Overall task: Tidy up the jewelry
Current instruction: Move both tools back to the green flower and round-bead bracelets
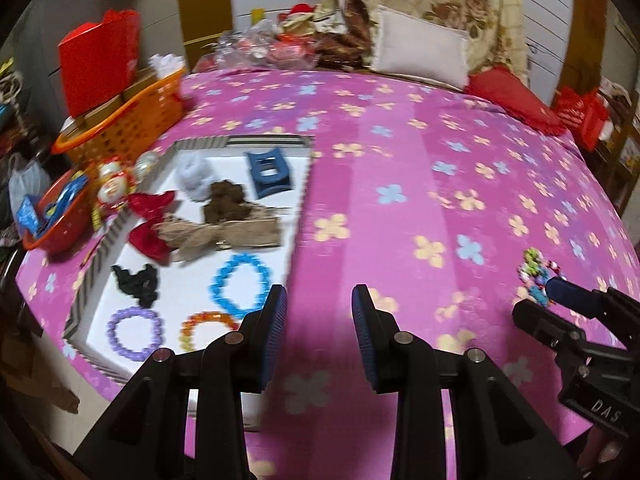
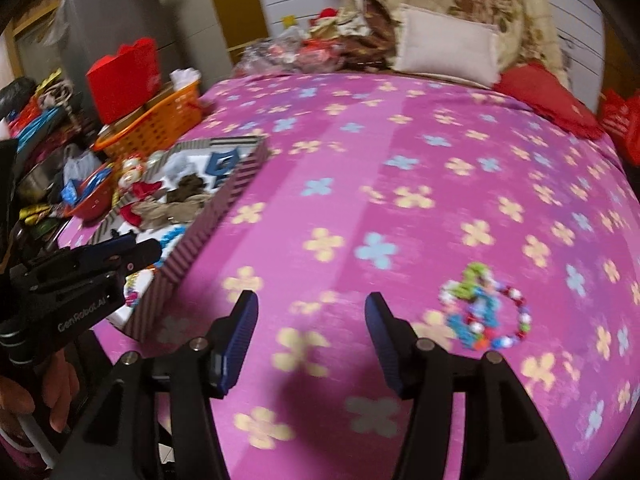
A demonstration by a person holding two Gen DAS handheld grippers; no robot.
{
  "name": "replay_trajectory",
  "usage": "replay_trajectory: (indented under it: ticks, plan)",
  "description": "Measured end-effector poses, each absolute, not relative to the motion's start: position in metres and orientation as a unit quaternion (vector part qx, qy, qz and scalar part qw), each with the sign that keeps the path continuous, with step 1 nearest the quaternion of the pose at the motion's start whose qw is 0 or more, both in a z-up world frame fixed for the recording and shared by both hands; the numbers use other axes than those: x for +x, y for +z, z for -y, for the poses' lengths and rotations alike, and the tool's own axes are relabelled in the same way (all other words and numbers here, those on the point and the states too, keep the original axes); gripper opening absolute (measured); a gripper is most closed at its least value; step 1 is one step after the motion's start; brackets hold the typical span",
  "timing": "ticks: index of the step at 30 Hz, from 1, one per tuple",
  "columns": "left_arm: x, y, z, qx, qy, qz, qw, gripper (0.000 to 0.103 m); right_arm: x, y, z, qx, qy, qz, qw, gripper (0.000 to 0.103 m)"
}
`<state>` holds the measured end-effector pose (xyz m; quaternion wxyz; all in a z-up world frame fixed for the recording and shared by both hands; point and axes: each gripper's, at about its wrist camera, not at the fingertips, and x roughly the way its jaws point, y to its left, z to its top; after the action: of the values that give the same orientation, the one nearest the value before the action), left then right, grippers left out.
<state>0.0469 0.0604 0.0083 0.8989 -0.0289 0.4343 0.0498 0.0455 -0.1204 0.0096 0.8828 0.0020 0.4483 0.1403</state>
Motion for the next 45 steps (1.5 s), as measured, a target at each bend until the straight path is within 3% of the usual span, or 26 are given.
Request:
replay_trajectory:
  ticks: [18,30,38,45]
  plan:
    - [0.070,-0.013,0.027,-0.007,-0.040,-0.459,0.887,0.030,0.028,-0.009,0.258,0.047,0.014,-0.461,0.886,0.060]
    - [0.088,-0.034,0.054,-0.013,-0.077,-0.487,0.870,0.030,0.054,-0.032,0.281,0.043,-0.004,-0.462,0.886,0.059]
    - [0.103,-0.037,0.070,-0.034,-0.113,-0.489,0.864,0.030,0.074,-0.051,0.275,-0.023,-0.029,-0.479,0.877,0.041]
    - [0.118,-0.043,0.097,-0.028,-0.160,-0.489,0.857,0.032,0.070,-0.051,0.287,-0.015,-0.036,-0.473,0.880,0.041]
